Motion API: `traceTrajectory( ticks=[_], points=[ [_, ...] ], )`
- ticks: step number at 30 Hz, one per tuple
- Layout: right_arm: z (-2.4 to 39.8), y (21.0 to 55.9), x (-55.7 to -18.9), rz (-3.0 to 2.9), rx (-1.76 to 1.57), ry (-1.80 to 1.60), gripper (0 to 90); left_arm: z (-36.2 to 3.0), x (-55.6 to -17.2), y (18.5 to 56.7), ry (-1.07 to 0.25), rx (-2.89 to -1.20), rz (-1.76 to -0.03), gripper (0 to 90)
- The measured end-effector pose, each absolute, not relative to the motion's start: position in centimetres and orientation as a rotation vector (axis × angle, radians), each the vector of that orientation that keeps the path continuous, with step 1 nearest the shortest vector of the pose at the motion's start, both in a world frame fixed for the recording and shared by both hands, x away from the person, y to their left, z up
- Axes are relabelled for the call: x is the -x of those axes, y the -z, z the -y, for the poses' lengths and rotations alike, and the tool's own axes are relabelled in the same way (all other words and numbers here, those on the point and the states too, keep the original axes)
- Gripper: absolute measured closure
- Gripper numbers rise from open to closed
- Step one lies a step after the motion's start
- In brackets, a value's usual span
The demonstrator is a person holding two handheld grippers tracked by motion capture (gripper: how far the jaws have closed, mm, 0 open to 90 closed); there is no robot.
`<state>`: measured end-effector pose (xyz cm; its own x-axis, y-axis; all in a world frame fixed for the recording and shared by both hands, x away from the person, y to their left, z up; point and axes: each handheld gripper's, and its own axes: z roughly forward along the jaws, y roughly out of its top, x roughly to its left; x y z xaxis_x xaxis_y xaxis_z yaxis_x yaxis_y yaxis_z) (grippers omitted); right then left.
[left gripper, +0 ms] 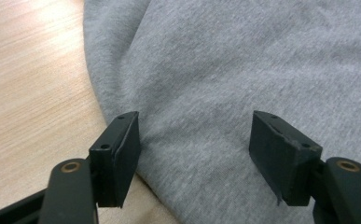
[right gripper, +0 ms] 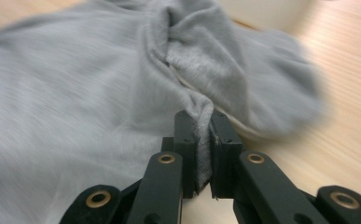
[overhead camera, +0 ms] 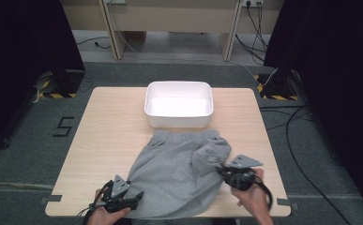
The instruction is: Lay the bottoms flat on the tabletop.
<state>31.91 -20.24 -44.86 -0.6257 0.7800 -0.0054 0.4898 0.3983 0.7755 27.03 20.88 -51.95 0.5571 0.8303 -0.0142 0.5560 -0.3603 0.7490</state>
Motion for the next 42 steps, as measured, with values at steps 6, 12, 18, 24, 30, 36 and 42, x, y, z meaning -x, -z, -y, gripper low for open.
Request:
traceTrajectory(
  ticks=[6,12,18,24,30,36,42],
  points=[
    [26.6,45.6,-27.9,-2.264,-1.260,-1.027,83.9,-20.5,-26.9,51.8,-0.476,-2.075,-1.107,34.5],
    [26.3,47.8,-25.3,-2.456,-1.292,-0.870,73.3,-20.2,-26.7,51.4,-0.435,-2.125,-1.094,35.8],
    [26.9,45.0,-26.2,-2.294,-1.291,-0.938,57.4,-19.8,-27.2,50.7,-0.425,-2.114,-1.102,36.3],
    [26.6,44.9,-29.4,-2.301,-1.308,-0.920,57.0,-19.0,-29.7,50.2,-0.469,-2.126,-1.097,35.7],
    [23.4,47.4,-30.6,-2.324,-1.301,-0.930,49.1,-17.9,-30.6,51.2,-0.494,-2.144,-1.088,33.9],
    [20.0,47.3,-30.8,-2.361,-1.240,-0.894,48.8,-18.3,-30.1,51.9,-0.507,-2.073,-1.078,34.2],
    [18.8,49.5,-30.1,-2.419,-1.265,-0.886,48.8,-18.3,-30.1,52.0,-0.512,-2.066,-1.077,34.3]
  ],
)
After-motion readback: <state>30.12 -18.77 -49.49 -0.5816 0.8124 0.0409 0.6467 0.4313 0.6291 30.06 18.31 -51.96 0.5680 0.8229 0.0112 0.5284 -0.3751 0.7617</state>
